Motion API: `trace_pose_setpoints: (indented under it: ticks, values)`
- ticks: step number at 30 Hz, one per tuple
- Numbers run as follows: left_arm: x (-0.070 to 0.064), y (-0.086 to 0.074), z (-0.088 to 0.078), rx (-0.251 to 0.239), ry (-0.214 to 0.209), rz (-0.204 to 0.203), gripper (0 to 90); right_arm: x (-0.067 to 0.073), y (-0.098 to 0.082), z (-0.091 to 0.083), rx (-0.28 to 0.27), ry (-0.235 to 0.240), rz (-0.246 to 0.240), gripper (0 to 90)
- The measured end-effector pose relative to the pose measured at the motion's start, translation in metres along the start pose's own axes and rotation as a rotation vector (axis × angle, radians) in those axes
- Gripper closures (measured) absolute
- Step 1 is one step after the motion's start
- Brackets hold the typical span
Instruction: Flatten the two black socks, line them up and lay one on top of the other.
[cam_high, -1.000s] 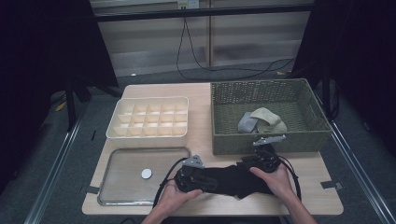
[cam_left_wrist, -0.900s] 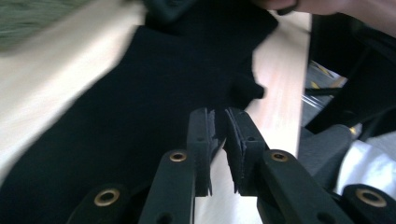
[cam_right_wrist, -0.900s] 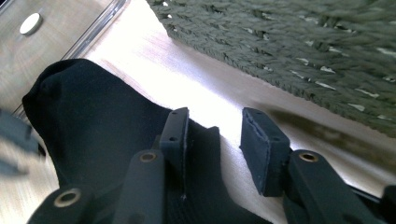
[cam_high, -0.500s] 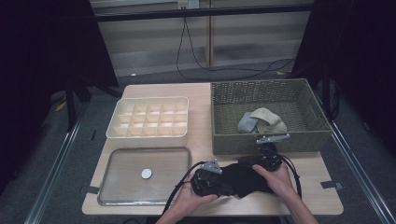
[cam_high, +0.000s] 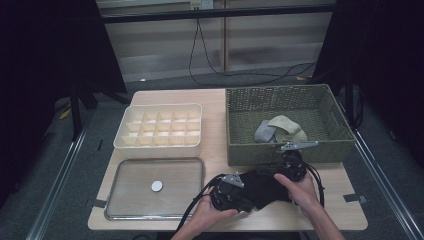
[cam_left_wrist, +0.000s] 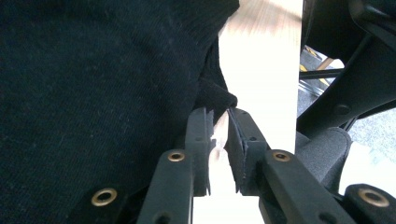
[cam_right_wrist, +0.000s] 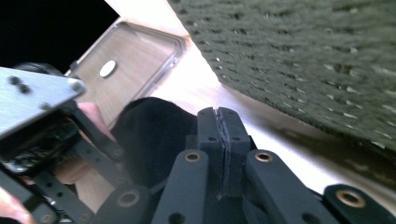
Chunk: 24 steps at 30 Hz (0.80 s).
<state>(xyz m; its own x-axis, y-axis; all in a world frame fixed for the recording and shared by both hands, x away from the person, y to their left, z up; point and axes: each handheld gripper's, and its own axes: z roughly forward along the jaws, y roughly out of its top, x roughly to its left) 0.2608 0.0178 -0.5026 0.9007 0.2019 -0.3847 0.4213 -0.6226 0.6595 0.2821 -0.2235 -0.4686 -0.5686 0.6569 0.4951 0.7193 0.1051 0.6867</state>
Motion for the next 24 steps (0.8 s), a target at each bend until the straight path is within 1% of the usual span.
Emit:
trace_pose_setpoints:
  ticks: [1, 2, 3, 6, 7, 9, 11, 12, 13, 15, 16, 17, 18, 19, 20, 22, 24]
  values:
    - [0.000, 0.000, 0.000, 0.000, 0.000, 0.000, 79.8, 0.000, 0.000, 0.000, 0.000, 0.000, 0.000, 89.0]
    - [0.000, 0.001, -0.001, 0.011, 0.004, 0.000, 79.8, 0.001, 0.001, -0.001, -0.005, 0.002, -0.001, 89.0]
    - [0.000, 0.000, 0.000, 0.005, 0.002, -0.001, 79.8, 0.001, 0.002, -0.002, -0.007, 0.005, -0.002, 89.1]
    - [-0.002, 0.000, 0.000, 0.017, 0.001, 0.001, 79.8, 0.003, 0.007, -0.005, -0.020, 0.008, -0.009, 89.1]
    - [-0.001, -0.001, 0.001, 0.003, -0.003, -0.005, 79.8, 0.004, 0.010, -0.006, -0.026, 0.012, -0.007, 89.1]
    - [-0.001, -0.001, 0.000, 0.011, -0.007, -0.013, 79.9, 0.005, 0.017, -0.009, -0.041, 0.011, -0.021, 89.1]
    - [0.000, -0.002, 0.000, 0.006, -0.002, -0.010, 80.0, 0.006, 0.023, -0.012, -0.054, 0.017, -0.028, 89.1]
    - [0.000, -0.002, 0.000, -0.001, -0.015, -0.012, 80.0, 0.007, 0.025, -0.013, -0.058, 0.017, -0.033, 89.1]
    - [0.001, -0.002, 0.000, 0.004, -0.017, -0.013, 80.2, 0.008, 0.028, -0.013, -0.064, 0.016, -0.035, 89.1]
    - [0.000, -0.001, 0.000, 0.009, -0.004, -0.015, 80.5, 0.009, 0.033, -0.014, -0.072, 0.012, -0.046, 89.1]
    - [0.001, -0.002, 0.000, -0.002, -0.020, -0.021, 80.5, 0.009, 0.035, -0.014, -0.083, 0.014, -0.050, 89.1]
    - [0.001, -0.001, -0.001, 0.011, -0.015, -0.021, 80.5, 0.009, 0.037, -0.014, -0.090, 0.013, -0.053, 89.1]
    - [0.001, -0.001, -0.001, 0.011, -0.017, -0.033, 82.1, 0.009, 0.040, -0.015, -0.114, 0.018, -0.054, 89.1]
    - [0.001, -0.001, -0.001, 0.012, -0.014, -0.031, 82.1, 0.009, 0.040, -0.015, -0.114, 0.018, -0.054, 89.1]
    - [0.002, -0.002, -0.001, 0.012, -0.017, -0.031, 83.1, 0.009, 0.041, -0.016, -0.126, 0.022, -0.057, 89.1]
    - [0.004, -0.002, -0.002, 0.006, -0.009, -0.039, 83.3, 0.009, 0.040, -0.015, -0.138, 0.021, -0.062, 89.1]
    - [0.005, -0.001, -0.004, -0.018, -0.012, -0.044, 83.1, 0.008, 0.032, -0.012, -0.130, 0.012, -0.059, 89.1]
